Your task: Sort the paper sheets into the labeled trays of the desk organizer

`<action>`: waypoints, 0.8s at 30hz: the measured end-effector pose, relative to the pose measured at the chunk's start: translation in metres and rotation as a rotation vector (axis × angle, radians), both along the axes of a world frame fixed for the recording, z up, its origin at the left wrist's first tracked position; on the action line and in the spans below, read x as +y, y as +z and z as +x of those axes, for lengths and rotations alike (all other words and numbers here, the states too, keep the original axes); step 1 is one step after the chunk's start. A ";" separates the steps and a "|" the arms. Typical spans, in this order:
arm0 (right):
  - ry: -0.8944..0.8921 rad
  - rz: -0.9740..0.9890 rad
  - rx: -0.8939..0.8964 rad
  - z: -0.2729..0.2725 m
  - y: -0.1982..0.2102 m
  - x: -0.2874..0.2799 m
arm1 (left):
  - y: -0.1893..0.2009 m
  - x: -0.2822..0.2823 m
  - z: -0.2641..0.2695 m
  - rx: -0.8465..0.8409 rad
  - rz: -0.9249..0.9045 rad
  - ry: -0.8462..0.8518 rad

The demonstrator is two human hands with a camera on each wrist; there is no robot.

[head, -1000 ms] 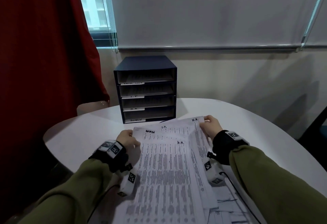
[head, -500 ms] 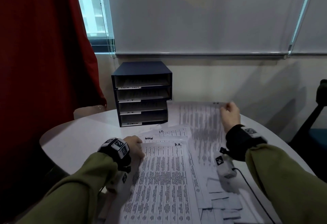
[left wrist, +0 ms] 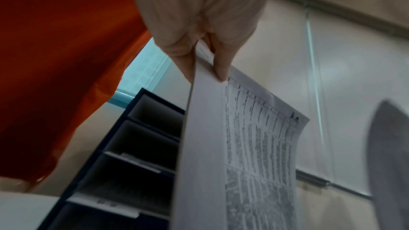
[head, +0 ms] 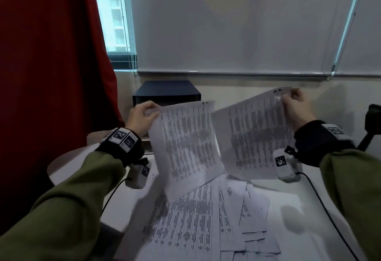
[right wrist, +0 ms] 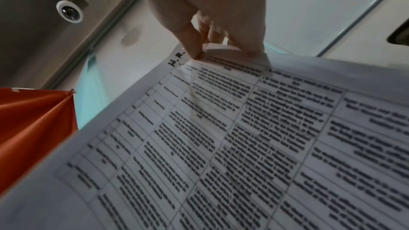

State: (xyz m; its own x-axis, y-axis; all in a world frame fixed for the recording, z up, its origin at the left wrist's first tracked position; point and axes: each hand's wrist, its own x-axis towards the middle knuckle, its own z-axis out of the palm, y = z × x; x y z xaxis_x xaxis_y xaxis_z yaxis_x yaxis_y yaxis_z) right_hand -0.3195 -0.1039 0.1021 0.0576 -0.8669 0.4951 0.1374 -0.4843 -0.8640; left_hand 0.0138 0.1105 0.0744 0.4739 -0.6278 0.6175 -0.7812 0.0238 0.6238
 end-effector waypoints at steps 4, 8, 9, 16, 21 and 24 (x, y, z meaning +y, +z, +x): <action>0.162 0.025 0.119 0.031 -0.001 0.014 | 0.022 -0.011 -0.014 0.054 -0.021 -0.211; 0.307 0.116 0.196 0.053 0.001 0.027 | 0.037 -0.017 -0.033 0.105 -0.034 -0.328; 0.346 0.128 0.194 0.056 0.003 0.031 | 0.040 -0.016 -0.036 0.143 -0.032 -0.354; 0.184 0.097 -0.108 0.074 0.021 0.052 | 0.056 -0.003 -0.067 0.561 -0.264 -0.484; 0.074 -0.024 -0.190 0.083 0.005 0.086 | 0.014 0.002 -0.083 0.446 -0.305 -0.250; 0.221 0.046 -0.167 0.088 -0.023 0.100 | -0.011 0.001 -0.084 0.309 -0.327 -0.041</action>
State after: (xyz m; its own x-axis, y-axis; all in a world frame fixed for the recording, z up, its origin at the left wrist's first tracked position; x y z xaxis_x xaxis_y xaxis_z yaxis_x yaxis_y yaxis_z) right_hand -0.2320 -0.0035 0.0788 0.1682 -0.8642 0.4741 0.3777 -0.3878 -0.8408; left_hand -0.0703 0.1110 0.0630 0.6457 -0.4456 0.6202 -0.5541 0.2854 0.7820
